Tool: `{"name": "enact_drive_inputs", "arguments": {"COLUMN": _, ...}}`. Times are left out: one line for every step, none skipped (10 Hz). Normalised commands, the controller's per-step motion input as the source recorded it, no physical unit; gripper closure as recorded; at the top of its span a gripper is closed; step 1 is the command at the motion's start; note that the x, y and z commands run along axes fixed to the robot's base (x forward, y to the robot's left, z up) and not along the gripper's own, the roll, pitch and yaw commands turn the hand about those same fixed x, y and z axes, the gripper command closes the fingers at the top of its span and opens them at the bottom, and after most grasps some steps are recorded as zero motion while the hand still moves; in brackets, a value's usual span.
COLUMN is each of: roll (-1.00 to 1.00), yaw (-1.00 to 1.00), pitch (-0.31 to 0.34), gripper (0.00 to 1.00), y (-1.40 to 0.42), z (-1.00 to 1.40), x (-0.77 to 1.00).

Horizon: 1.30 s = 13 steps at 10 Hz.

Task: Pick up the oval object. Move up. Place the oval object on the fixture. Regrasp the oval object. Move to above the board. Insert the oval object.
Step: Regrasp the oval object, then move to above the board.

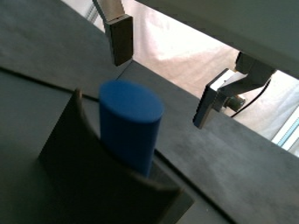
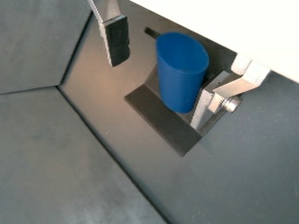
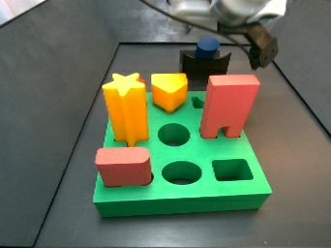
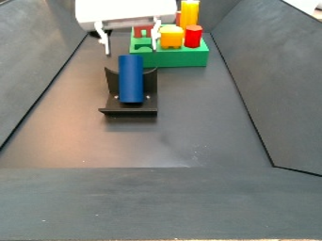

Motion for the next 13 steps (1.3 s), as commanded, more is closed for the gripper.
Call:
{"name": "enact_drive_inputs", "arguments": {"roll": 0.07, "yaw": 0.00, "pitch": -0.078, "gripper": 0.00, "y": 0.03, "z": -1.00, "x": 0.10}}
{"name": "enact_drive_inputs", "arguments": {"roll": 0.06, "yaw": -0.01, "pitch": -0.066, "gripper": 0.00, "y": 0.03, "z": -0.92, "x": 0.10}}
{"name": "enact_drive_inputs", "arguments": {"roll": 0.06, "yaw": -0.02, "pitch": -0.052, "gripper": 0.00, "y": 0.02, "z": -0.76, "x": 0.09}}
{"name": "enact_drive_inputs", "arguments": {"roll": 0.06, "yaw": -0.02, "pitch": -0.044, "gripper": 0.00, "y": 0.01, "z": -0.61, "x": 0.08}}
{"name": "enact_drive_inputs", "arguments": {"roll": 0.06, "yaw": -0.02, "pitch": -0.028, "gripper": 0.00, "y": 0.01, "z": -0.41, "x": 0.07}}
{"name": "enact_drive_inputs", "arguments": {"roll": 0.06, "yaw": -0.01, "pitch": -0.023, "gripper": 0.00, "y": 0.01, "z": -0.27, "x": 0.07}}
{"name": "enact_drive_inputs", "arguments": {"roll": 0.00, "yaw": 0.00, "pitch": 0.000, "gripper": 1.00, "y": 0.00, "z": 0.00, "x": 0.00}}
{"name": "enact_drive_inputs", "arguments": {"roll": 0.08, "yaw": 0.22, "pitch": 0.073, "gripper": 1.00, "y": -0.31, "z": 1.00, "x": 0.04}}
{"name": "enact_drive_inputs", "arguments": {"roll": 0.07, "yaw": 0.22, "pitch": 0.077, "gripper": 1.00, "y": -0.31, "z": 1.00, "x": 0.04}}
{"name": "enact_drive_inputs", "arguments": {"roll": 0.06, "yaw": 0.20, "pitch": 0.069, "gripper": 1.00, "y": -0.29, "z": 1.00, "x": 0.04}}
{"name": "enact_drive_inputs", "arguments": {"roll": 0.03, "yaw": 0.18, "pitch": 0.047, "gripper": 1.00, "y": -0.28, "z": 1.00, "x": 0.04}}
{"name": "enact_drive_inputs", "arguments": {"roll": 0.01, "yaw": 0.15, "pitch": 0.017, "gripper": 1.00, "y": -0.27, "z": 1.00, "x": 0.04}}
{"name": "enact_drive_inputs", "arguments": {"roll": 0.00, "yaw": 0.13, "pitch": 0.000, "gripper": 1.00, "y": -0.26, "z": 1.00, "x": 0.04}}
